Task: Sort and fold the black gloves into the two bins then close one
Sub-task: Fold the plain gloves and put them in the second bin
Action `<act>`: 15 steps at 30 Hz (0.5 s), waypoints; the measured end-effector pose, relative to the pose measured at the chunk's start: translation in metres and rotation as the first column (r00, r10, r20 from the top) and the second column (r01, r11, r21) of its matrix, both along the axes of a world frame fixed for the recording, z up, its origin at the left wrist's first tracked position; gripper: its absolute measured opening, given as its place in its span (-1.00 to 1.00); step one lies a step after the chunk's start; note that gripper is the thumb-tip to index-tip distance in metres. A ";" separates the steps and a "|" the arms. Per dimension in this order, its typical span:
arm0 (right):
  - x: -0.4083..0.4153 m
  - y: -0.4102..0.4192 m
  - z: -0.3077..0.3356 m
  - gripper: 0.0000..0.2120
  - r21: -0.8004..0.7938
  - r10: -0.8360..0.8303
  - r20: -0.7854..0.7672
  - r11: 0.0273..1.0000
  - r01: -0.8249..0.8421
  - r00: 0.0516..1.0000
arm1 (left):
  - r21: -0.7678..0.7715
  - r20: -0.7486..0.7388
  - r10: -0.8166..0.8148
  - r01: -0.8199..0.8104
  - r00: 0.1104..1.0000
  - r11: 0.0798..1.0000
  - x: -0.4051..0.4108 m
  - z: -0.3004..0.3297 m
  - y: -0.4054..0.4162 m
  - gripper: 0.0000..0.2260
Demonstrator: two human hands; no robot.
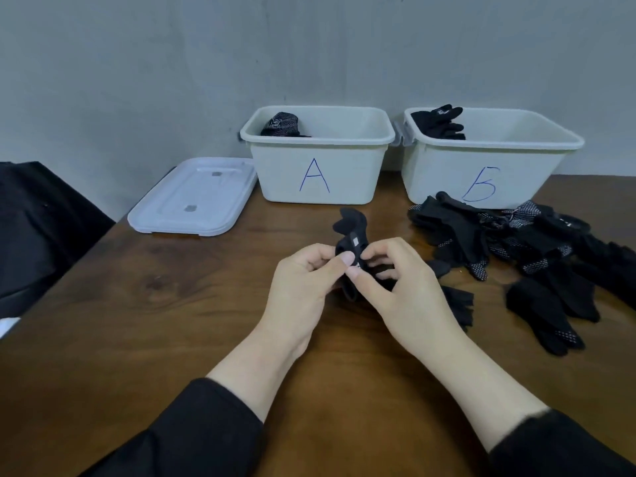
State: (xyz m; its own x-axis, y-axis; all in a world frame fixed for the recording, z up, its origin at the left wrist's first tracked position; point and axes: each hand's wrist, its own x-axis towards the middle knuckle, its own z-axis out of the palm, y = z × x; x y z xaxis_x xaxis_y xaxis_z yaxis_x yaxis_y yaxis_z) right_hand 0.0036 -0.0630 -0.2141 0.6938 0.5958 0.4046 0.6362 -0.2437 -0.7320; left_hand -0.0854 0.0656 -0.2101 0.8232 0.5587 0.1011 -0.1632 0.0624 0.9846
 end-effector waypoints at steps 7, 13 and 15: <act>0.010 -0.002 0.007 -0.96 0.126 -0.043 -0.042 0.991 0.048 0.998 | -0.079 0.091 0.048 -0.040 0.995 0.996 0.004 0.000 0.003 -0.80; 0.030 -0.028 0.001 -0.79 -0.150 -0.082 -0.084 0.986 0.069 0.993 | -0.365 0.176 0.122 -0.050 0.977 0.930 0.003 0.006 0.035 -0.82; 0.023 -0.029 -0.004 -0.45 -0.428 0.078 -0.011 0.901 -0.076 0.997 | -0.422 0.169 0.105 -0.025 0.980 0.906 0.003 0.003 0.037 -0.82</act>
